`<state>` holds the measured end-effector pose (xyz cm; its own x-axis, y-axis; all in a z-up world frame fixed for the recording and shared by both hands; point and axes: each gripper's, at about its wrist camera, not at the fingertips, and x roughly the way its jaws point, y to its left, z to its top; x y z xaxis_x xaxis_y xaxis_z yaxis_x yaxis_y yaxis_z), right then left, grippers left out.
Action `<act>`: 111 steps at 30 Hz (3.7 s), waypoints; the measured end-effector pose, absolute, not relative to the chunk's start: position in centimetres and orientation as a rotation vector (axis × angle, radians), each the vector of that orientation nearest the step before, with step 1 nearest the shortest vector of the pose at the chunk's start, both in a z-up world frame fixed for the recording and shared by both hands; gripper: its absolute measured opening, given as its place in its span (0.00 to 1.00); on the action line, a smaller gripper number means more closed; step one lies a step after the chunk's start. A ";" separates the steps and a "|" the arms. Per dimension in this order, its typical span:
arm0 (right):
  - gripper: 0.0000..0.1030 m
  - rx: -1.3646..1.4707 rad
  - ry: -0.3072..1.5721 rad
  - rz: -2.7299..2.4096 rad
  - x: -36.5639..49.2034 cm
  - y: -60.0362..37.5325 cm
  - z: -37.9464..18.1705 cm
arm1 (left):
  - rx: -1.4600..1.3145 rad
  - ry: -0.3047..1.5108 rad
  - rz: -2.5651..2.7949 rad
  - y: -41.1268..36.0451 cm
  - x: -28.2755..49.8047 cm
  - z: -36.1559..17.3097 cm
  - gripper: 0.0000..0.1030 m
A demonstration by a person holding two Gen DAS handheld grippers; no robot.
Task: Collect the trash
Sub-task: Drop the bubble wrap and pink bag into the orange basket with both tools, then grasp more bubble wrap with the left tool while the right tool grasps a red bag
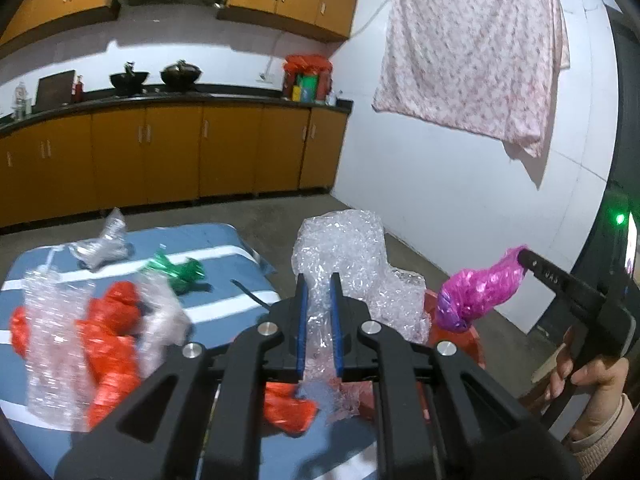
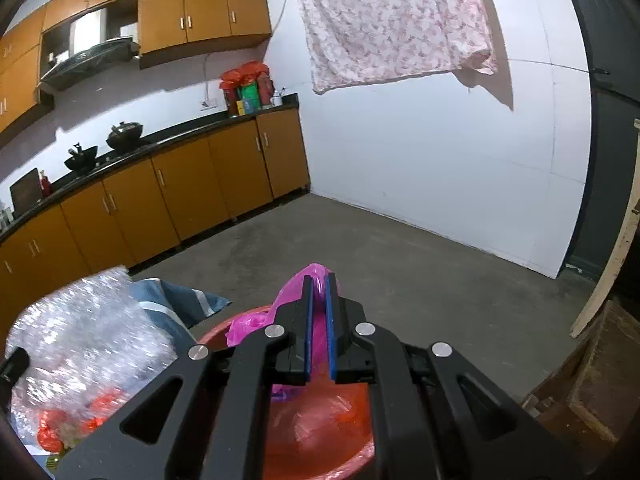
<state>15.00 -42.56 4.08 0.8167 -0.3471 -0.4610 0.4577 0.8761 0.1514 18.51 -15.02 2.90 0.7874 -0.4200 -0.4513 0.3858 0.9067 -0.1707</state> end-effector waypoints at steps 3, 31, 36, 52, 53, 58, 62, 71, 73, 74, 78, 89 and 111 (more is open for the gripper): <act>0.06 0.265 0.440 -0.444 14.9 -43.1 3.7 | -0.058 0.526 -0.456 -16.8 19.2 1.8 0.11; 0.95 0.106 0.392 -0.311 12.1 -36.9 2.9 | -0.028 0.464 -0.208 -7.8 15.6 2.2 0.82; 0.95 0.110 0.409 -0.209 11.9 -33.3 2.5 | -0.038 0.455 -0.082 -2.2 13.6 2.4 0.83; 0.92 0.109 0.571 0.016 15.6 -23.6 -1.3 | -0.094 0.524 0.145 9.0 10.7 -0.2 0.83; 0.91 0.108 0.580 0.019 15.9 -23.1 -1.6 | -0.093 0.527 0.146 9.2 10.6 -0.4 0.83; 0.90 0.102 0.647 0.020 18.0 -21.6 -3.6 | -0.100 0.540 0.142 9.5 11.0 -1.1 0.83; 0.83 0.091 0.700 0.008 19.5 -21.1 -5.0 | -0.108 0.552 0.138 9.8 11.4 -1.6 0.83; 0.67 0.064 0.788 0.018 21.2 -20.8 -7.0 | -0.113 0.580 0.107 8.8 13.4 -2.2 0.83; 0.58 0.061 0.807 0.037 21.2 -20.6 -7.4 | -0.103 0.585 0.105 8.4 14.2 -2.3 0.83; 0.54 0.059 0.809 0.042 21.2 -20.5 -7.6 | -0.099 0.588 0.105 8.2 14.5 -2.3 0.83; 0.48 0.062 0.798 0.055 20.9 -20.7 -7.3 | -0.093 0.619 0.103 7.7 16.0 -3.0 0.83; 0.42 0.095 0.768 0.063 20.3 -21.8 -6.4 | -0.094 0.717 0.076 7.7 19.3 -4.9 0.57; 0.33 0.167 0.682 0.059 18.6 -23.8 -3.7 | -0.073 0.589 0.014 7.4 16.8 -0.9 0.08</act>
<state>18.63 -23.84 -3.70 0.7755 0.1085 -0.6220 0.0005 0.9850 0.1724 16.76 7.40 -0.94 0.8316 -0.0073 -0.5554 -0.0344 0.9973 -0.0647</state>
